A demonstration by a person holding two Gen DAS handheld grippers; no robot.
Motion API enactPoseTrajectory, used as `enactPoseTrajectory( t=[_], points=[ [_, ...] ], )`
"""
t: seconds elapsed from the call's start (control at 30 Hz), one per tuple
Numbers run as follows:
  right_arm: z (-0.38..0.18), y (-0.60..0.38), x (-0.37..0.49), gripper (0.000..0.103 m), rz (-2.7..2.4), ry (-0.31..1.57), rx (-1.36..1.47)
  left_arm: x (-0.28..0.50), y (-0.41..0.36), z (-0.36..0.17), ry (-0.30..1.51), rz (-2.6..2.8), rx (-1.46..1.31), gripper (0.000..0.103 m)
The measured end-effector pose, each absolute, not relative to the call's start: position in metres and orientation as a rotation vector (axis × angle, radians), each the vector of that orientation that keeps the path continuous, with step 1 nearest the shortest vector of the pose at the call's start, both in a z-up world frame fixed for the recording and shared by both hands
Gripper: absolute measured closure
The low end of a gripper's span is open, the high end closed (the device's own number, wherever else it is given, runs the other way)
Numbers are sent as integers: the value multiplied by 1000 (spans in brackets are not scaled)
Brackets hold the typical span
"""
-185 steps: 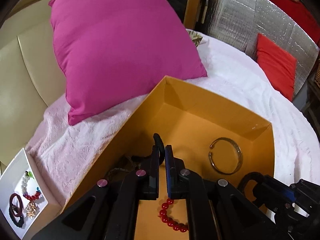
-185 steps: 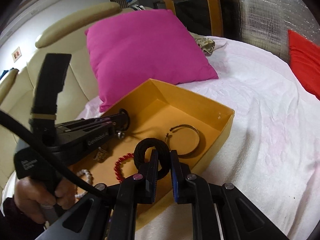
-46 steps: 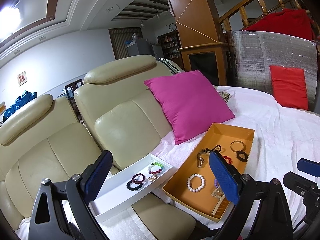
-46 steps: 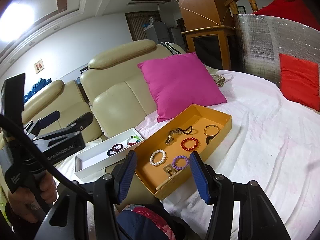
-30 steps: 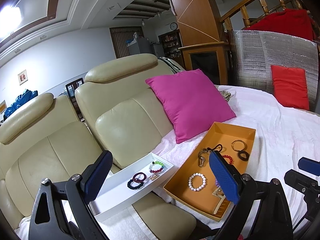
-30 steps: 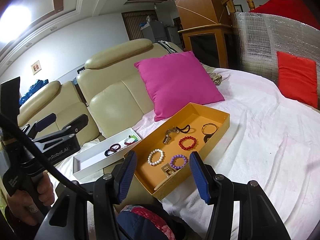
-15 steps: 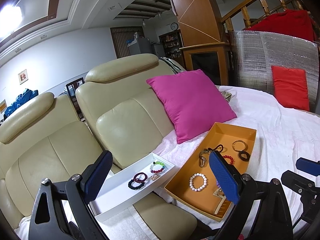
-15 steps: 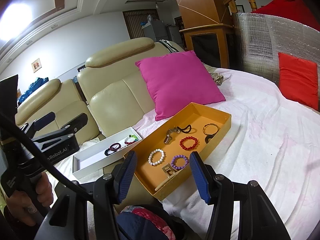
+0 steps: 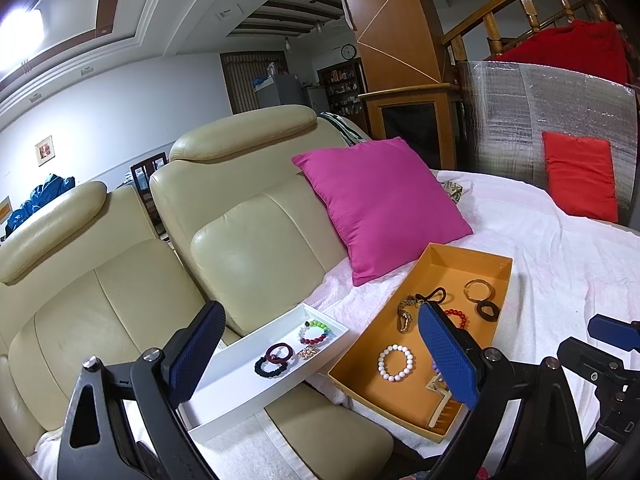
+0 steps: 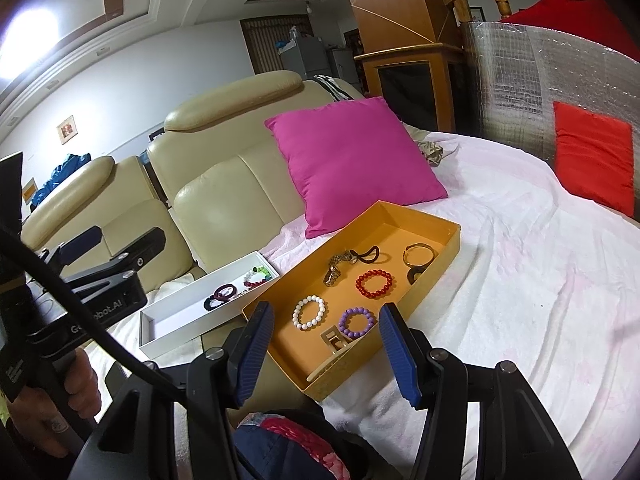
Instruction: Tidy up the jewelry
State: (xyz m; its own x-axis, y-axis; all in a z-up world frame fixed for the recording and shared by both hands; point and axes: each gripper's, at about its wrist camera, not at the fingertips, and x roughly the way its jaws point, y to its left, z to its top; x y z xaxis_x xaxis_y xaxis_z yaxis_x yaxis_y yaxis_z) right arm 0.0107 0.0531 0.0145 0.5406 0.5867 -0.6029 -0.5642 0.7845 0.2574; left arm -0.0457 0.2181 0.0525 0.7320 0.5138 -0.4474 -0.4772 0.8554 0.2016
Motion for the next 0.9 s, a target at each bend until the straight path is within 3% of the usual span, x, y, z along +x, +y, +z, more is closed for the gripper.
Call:
enactPoseTrajectory(
  t=[0.9],
  points=[
    [6,68,17,44,675,749,13,-43,227,42,540,548,53,6]
  ],
)
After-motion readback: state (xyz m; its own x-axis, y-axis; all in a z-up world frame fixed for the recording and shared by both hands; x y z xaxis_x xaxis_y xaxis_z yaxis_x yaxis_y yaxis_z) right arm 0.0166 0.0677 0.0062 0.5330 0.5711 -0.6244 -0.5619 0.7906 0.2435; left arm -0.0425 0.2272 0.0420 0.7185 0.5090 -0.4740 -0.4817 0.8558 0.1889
